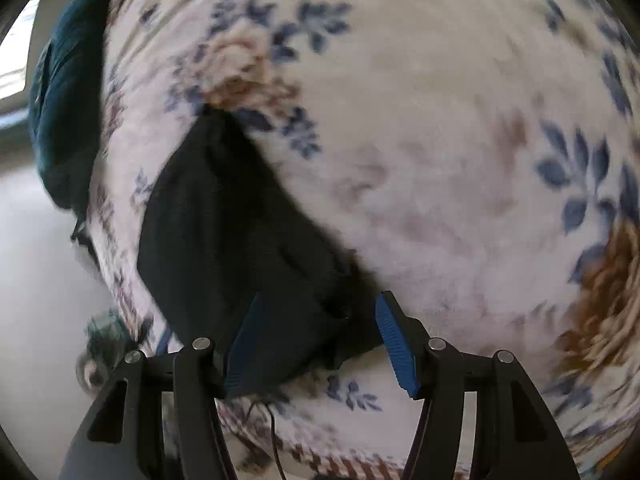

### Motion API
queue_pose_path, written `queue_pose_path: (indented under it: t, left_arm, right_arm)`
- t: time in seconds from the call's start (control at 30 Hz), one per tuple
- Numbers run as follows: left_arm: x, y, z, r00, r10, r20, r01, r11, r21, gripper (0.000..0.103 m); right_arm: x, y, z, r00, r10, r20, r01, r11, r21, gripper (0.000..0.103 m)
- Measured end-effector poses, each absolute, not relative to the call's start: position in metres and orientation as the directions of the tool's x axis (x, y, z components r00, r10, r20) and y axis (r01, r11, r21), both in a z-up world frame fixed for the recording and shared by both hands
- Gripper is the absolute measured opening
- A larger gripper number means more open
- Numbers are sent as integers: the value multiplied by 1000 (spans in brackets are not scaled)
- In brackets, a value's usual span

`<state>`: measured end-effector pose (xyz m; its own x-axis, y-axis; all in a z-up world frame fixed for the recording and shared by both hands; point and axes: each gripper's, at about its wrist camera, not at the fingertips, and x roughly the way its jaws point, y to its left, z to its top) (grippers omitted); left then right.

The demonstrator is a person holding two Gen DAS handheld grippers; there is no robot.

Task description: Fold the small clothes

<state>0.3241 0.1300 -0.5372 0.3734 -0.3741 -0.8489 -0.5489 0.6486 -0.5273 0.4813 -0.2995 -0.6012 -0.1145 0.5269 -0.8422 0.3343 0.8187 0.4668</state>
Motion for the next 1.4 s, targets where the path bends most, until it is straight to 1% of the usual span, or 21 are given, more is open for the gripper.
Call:
queue_pose_path:
  t: [0.03, 0.07, 0.1, 0.13, 0.27, 0.37, 0.53, 0.6, 0.63, 0.67, 0.77, 0.83, 0.9, 0.93, 0.97, 1.03, 1.1, 1.2, 1.27, 1.37, 1.4]
  left_arm:
    - [320, 126, -537, 361, -375, -854, -547, 657, -519, 63]
    - [314, 121, -538, 344, -377, -860, -543, 667, -510, 63]
    - [309, 116, -539, 330, -381, -864, -539, 675, -503, 63]
    - [306, 112, -540, 315, -383, -868, -537, 682, -496, 63]
    - [291, 102, -545, 278, -398, -874, -548, 682, -485, 63]
    - [281, 98, -546, 271, -408, -872, -555, 674, -488, 63]
    - [269, 99, -547, 271, -413, -870, -580, 651, -490, 63]
    - [265, 101, -546, 277, -413, -867, -583, 645, -494, 63]
    - [264, 101, -546, 278, -412, -868, -584, 645, -493, 63]
    - [263, 101, -546, 279, -414, -867, -583, 644, -495, 63]
    - [260, 99, -551, 266, -417, -869, -590, 642, -489, 63]
    - [260, 99, -554, 264, -423, -867, -596, 635, -492, 63]
    - [259, 100, -555, 272, -430, -861, -600, 624, -501, 63]
    - [258, 101, -556, 276, -433, -858, -604, 616, -505, 63]
    - [257, 101, -555, 288, -436, -853, -608, 605, -515, 63]
    - [256, 101, -553, 326, -451, -831, -599, 582, -551, 63]
    - [257, 100, -553, 346, -457, -820, -577, 585, -570, 63]
    - [265, 99, -557, 361, -475, -803, -545, 591, -595, 63]
    - [276, 99, -558, 378, -484, -789, -520, 594, -613, 63]
    - [298, 97, -559, 427, -492, -759, -457, 607, -651, 64]
    - [308, 96, -564, 432, -502, -749, -440, 608, -661, 64]
  right_arm:
    - [477, -297, -610, -103, 528, -843, 355, 811, 464, 58]
    - [474, -290, -617, -90, 541, -836, 363, 800, 478, 32]
    - [472, -283, -620, -82, 560, -824, 359, 788, 500, 13]
    - [470, -278, -619, -70, 566, -821, 363, 782, 508, 8]
    - [459, -281, -568, 127, 479, -869, 339, 802, 492, 6]
    - [446, -288, -563, 82, 373, -924, 321, 868, 379, 6]
    - [419, -312, -607, -99, 376, -921, 427, 852, 302, 9]
    - [405, -329, -608, -22, 492, -870, 507, 756, 415, 28]
    - [400, -334, -609, 8, 528, -849, 534, 715, 450, 54]
    - [391, -337, -613, 50, 591, -805, 567, 647, 510, 68]
    - [382, -333, -639, 65, 712, -699, 614, 524, 591, 69]
    - [384, -322, -664, 54, 722, -689, 632, 510, 584, 69]
    - [385, -316, -676, 104, 726, -680, 641, 474, 604, 51]
    - [386, -315, -675, 142, 737, -661, 629, 449, 635, 33]
    - [388, -314, -670, 173, 742, -647, 602, 440, 666, 28]
    - [392, -313, -648, 242, 770, -590, 492, 427, 759, 26]
    - [394, -316, -629, 257, 750, -609, 391, 496, 775, 26]
    - [394, -324, -649, 139, 699, -701, 432, 594, 678, 42]
    - [384, -329, -659, 136, 743, -656, 482, 529, 699, 58]
    - [365, -319, -669, 139, 825, -547, 493, 421, 761, 69]
    - [361, -310, -676, 132, 850, -510, 491, 391, 778, 70]
